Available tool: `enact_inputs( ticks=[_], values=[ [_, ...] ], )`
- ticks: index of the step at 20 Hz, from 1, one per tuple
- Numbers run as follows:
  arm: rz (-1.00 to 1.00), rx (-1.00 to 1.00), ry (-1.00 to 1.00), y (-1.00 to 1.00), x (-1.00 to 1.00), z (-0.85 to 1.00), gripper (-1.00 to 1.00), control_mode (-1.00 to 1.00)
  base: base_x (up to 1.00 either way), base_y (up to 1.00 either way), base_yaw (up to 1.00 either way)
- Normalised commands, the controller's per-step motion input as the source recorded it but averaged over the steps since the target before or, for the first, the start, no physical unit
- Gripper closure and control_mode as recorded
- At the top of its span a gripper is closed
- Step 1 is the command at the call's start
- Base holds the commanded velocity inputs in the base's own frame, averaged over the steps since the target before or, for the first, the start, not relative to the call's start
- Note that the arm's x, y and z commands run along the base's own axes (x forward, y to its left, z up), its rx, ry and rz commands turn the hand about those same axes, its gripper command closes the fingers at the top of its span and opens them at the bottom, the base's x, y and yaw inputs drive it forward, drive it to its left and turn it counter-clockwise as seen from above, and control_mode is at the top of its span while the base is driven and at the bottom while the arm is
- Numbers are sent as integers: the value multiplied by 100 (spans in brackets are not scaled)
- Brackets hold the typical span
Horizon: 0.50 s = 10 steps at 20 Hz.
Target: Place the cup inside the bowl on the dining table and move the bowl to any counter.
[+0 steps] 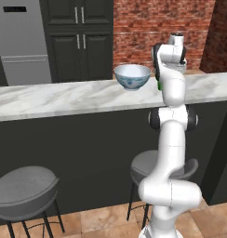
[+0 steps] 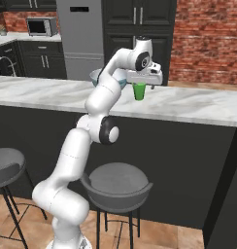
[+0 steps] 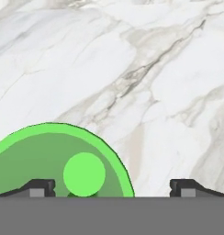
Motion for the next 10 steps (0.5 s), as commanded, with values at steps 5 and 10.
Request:
enact_inputs(
  ticks=[5,10],
  values=[
    [-1,0,6,0,1,0,-100,-100,0,0,0],
    [-2,0,1,0,0,0,-100,-100,0,0,0]
  ],
)
